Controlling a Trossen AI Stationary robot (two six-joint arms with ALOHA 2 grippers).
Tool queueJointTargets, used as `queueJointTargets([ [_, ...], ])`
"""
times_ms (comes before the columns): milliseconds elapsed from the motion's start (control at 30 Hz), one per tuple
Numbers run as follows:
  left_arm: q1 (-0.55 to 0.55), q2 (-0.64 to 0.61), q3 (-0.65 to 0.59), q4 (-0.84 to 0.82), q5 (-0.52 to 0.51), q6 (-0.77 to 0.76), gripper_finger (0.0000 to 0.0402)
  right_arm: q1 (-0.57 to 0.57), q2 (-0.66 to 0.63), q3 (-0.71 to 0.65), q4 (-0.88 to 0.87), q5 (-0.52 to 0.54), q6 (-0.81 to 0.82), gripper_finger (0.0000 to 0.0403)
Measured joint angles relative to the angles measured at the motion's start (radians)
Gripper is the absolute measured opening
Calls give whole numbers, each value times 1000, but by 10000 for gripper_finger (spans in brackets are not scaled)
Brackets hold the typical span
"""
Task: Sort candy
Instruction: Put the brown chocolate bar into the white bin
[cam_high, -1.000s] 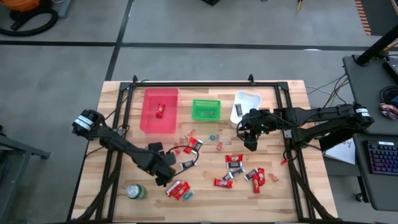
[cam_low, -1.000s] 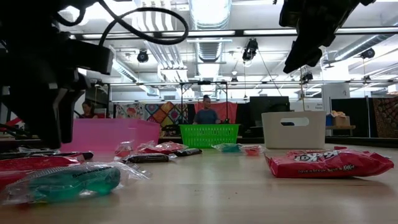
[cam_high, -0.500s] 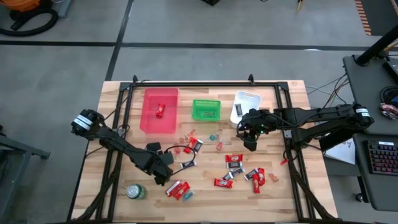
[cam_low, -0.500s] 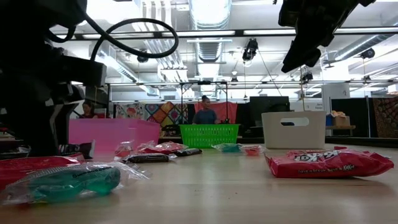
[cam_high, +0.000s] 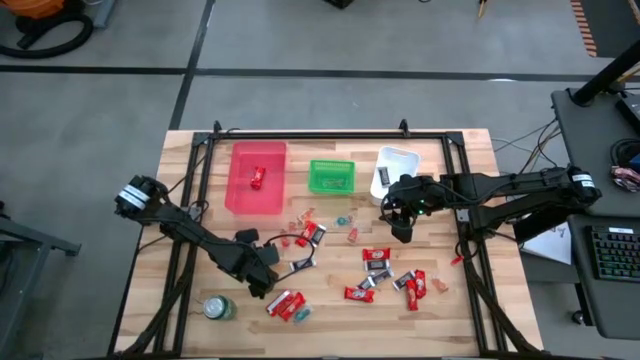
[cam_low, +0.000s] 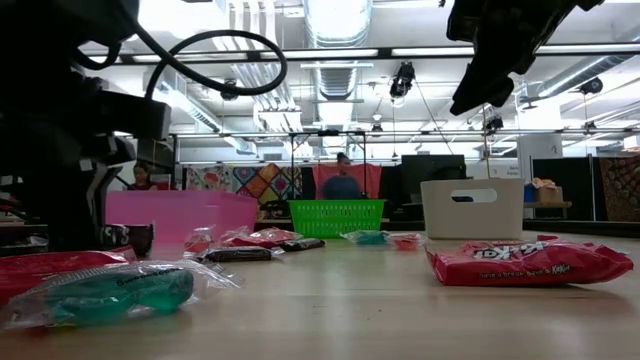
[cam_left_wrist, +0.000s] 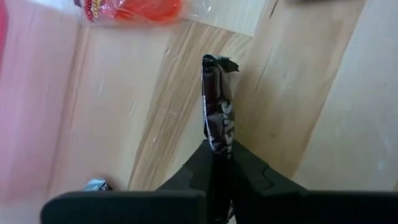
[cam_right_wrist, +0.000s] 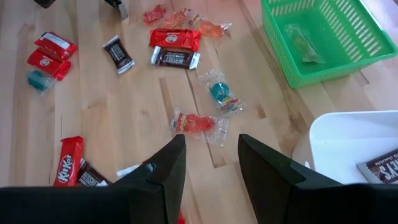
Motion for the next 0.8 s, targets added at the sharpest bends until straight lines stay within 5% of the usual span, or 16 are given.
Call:
queueJointTargets([
  [433, 1, -9, 74, -8, -8, 80, 4, 0, 0, -6, 2, 0, 0, 139],
  [800, 0, -11, 234, 2, -191, 284, 2, 9, 0, -38, 119, 2, -45, 139],
])
